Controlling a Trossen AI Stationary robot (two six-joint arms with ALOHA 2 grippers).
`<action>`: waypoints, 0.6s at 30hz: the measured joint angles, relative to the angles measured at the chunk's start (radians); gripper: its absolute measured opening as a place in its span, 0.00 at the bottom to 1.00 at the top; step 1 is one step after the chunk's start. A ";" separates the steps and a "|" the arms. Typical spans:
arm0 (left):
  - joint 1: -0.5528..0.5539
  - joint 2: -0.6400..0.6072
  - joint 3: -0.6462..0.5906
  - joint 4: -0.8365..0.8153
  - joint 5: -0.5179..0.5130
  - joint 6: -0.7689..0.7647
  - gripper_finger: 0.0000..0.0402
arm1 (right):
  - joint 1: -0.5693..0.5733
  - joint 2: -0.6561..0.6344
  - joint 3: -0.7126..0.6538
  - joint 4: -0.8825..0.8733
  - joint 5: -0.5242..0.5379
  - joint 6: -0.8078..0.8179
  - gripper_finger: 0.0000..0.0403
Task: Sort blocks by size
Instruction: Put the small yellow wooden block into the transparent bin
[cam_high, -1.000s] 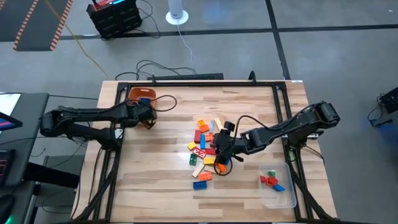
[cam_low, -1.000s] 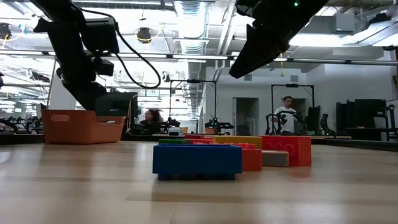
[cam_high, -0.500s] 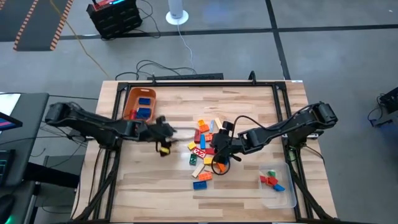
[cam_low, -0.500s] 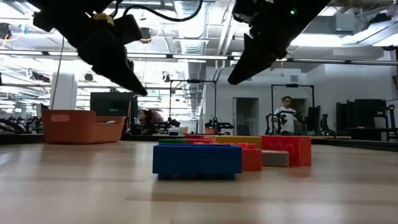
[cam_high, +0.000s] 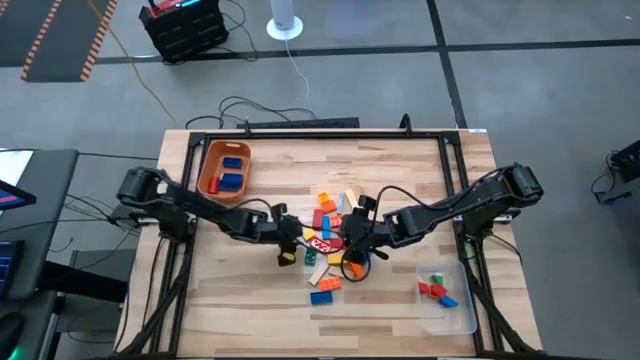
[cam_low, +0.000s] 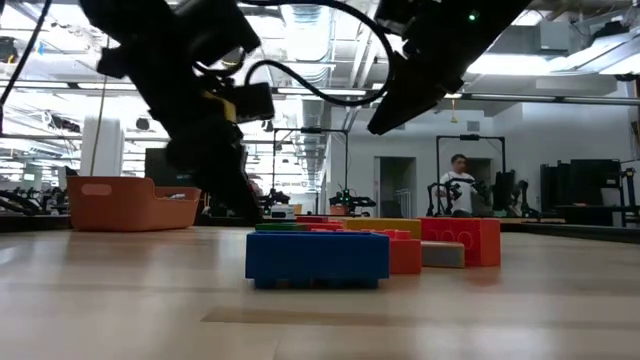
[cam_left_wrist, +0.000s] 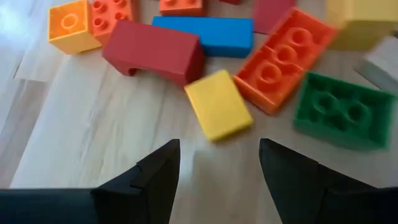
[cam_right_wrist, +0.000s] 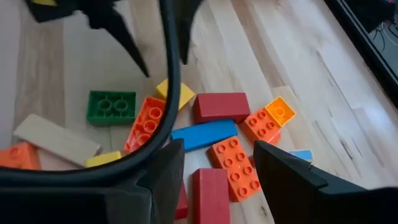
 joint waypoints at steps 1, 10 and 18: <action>0.004 0.009 0.007 0.000 -0.001 -0.005 0.53 | 0.006 0.000 0.000 0.000 0.000 0.000 0.56; 0.040 0.028 0.030 0.031 0.081 -0.003 0.53 | 0.024 0.000 0.000 0.000 0.000 0.001 0.56; 0.052 0.095 0.029 0.103 0.098 -0.039 0.53 | 0.024 0.000 0.000 0.017 -0.001 0.001 0.56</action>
